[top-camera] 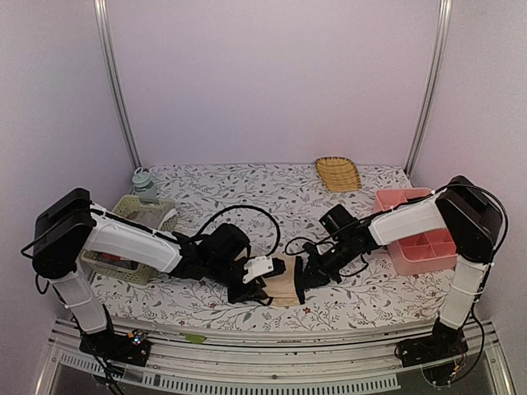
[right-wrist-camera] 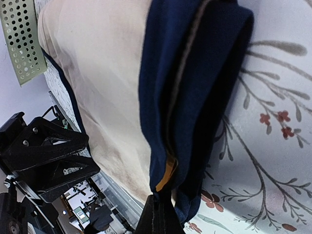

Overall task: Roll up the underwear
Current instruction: Smooth out the underwear at the corner of the board, then pick up the underwear from the corner of the board, then fold the underwear at the corner of the board.

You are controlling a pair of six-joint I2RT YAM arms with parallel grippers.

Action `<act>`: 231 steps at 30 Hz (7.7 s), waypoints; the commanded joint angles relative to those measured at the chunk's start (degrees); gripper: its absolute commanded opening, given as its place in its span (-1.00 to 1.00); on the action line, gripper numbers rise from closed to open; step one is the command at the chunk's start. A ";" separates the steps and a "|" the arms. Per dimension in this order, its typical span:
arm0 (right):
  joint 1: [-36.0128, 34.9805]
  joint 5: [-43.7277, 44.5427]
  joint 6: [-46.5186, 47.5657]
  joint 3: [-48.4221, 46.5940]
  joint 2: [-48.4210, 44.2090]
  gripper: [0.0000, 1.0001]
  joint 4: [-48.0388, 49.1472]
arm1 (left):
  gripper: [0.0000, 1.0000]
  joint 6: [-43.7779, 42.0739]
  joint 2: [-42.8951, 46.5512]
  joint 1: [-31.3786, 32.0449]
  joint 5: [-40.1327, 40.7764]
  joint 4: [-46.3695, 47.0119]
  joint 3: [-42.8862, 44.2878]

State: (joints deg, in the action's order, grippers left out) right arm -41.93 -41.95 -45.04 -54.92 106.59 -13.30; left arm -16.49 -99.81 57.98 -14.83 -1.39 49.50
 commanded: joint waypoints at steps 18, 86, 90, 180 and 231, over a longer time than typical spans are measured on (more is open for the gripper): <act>0.67 -0.23 0.72 -0.61 0.03 -1.00 -0.25 | -0.76 -4.32 -3.54 2.23 7.41 1.59 3.12; 0.20 -0.84 5.71 2.49 -1.77 -0.50 -4.67 | -0.37 -2.78 -0.03 4.93 -1.59 -6.88 -0.13; 2.34 -0.17 6.51 2.10 -10.51 -0.14 -7.19 | -0.08 2.54 13.01 3.98 1.92 -3.30 -5.48; -6.49 -14.87 4.05 -4.76 16.58 -0.94 13.15 | -0.42 -11.21 1.63 16.20 16.42 3.85 -7.83; 3.73 -16.34 5.76 -10.26 6.87 -0.64 8.19 | -1.00 -16.90 -1.03 -0.60 0.57 -15.91 11.25</act>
State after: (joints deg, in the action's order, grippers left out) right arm -39.68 -57.60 -39.70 -62.59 113.12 -5.61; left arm -30.81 -98.08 59.20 -14.81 -15.51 57.49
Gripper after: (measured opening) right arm 0.174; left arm 0.008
